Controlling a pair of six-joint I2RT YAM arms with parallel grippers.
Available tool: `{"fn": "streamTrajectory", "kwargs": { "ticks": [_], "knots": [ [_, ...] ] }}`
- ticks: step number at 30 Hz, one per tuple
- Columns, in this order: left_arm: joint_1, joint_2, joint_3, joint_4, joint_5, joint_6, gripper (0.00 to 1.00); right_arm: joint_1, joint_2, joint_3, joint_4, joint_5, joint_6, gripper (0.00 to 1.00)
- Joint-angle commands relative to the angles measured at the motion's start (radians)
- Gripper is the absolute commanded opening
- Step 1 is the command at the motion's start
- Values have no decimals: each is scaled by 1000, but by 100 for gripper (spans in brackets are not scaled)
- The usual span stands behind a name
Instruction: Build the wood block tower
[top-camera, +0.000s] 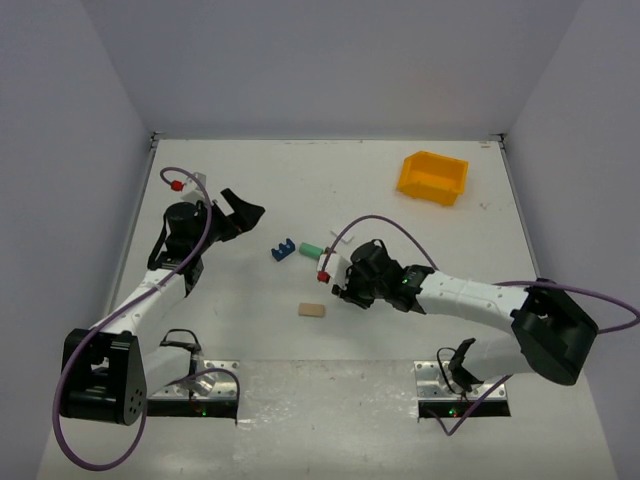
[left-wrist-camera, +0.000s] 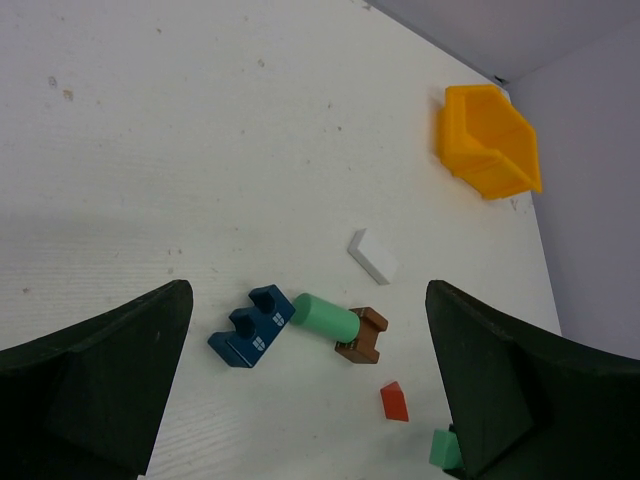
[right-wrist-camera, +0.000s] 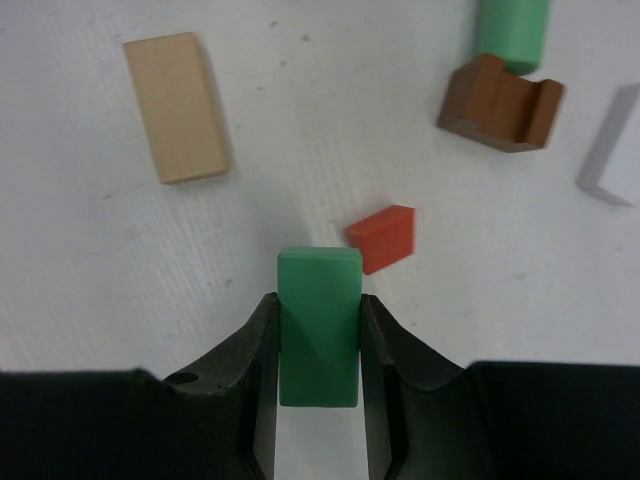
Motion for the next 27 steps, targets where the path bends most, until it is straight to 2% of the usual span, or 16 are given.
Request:
{"fn": "streamTrajectory", "kwargs": {
  "ticks": [1,8,17,27],
  "knots": [
    [-7,-15,3,61,0,8,100,76,19,29,-9,29,12,1],
    [-8,-15,2,60,2,8,100,104,87,36,37,-52,15,3],
    [-12,-6,3,62,0,8,100,104,105,33,80,-79,13,3],
    [-15,-3,5,59,-3,9,100,117,146,118,80,-138,41,4]
  ]
}}
